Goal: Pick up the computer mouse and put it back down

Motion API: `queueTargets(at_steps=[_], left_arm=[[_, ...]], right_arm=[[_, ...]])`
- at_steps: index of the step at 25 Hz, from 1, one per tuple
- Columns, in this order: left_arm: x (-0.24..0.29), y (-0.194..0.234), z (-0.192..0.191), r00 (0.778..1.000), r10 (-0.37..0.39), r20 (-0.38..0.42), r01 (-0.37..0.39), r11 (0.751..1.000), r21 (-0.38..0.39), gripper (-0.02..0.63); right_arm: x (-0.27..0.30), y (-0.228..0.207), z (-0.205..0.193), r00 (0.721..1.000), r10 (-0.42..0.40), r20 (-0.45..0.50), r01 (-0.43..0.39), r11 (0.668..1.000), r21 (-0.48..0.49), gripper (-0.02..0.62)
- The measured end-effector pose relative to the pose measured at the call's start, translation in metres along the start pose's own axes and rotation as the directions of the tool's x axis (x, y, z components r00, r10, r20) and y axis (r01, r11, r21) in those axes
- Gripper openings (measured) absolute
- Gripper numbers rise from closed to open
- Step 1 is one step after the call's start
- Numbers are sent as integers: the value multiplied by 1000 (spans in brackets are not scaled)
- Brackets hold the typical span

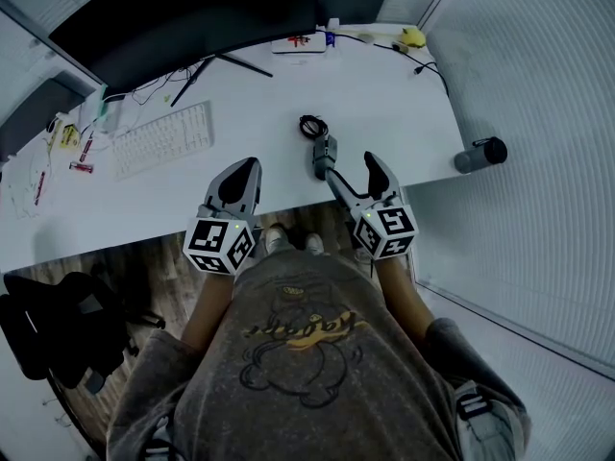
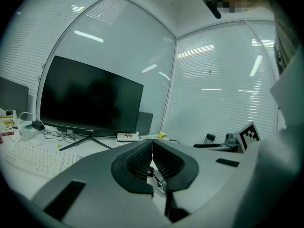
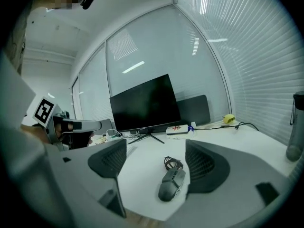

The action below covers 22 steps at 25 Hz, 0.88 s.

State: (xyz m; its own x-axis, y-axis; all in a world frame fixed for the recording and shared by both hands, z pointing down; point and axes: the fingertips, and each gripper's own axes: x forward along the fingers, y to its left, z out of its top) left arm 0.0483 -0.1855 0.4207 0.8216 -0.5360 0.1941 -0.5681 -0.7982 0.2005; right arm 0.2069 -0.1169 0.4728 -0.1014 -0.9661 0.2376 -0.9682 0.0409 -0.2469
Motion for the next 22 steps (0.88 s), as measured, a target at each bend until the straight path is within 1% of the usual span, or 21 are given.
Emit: queueTargets(at_steps=[3,7,12,16,22], left_arm=[[1,5,-1,1000,3,-4,-3,1000,-4,18],[3,10,0,1000,5,-3,-5,1000,-10,18],[5,15,0,1000,9,-9,-9,1000,7,18],[7,21,-3,1000,19,-19,-19,1000,5,18],[7,32,-4,999,42,-32,-42,999,-3,18]], right_arm=[[11,-2,-8,1000,-1,-24,2,1000,22,422],[26,-7,-22,998,-10,-63,12,999,40,446],[50,-16,-53,989,-14,-147,19,999,37,448],[68,-26,-78,978,-34,-208,39,999,22,442],[93,-44,-110,951,-63,-304,66,998,-2,434]])
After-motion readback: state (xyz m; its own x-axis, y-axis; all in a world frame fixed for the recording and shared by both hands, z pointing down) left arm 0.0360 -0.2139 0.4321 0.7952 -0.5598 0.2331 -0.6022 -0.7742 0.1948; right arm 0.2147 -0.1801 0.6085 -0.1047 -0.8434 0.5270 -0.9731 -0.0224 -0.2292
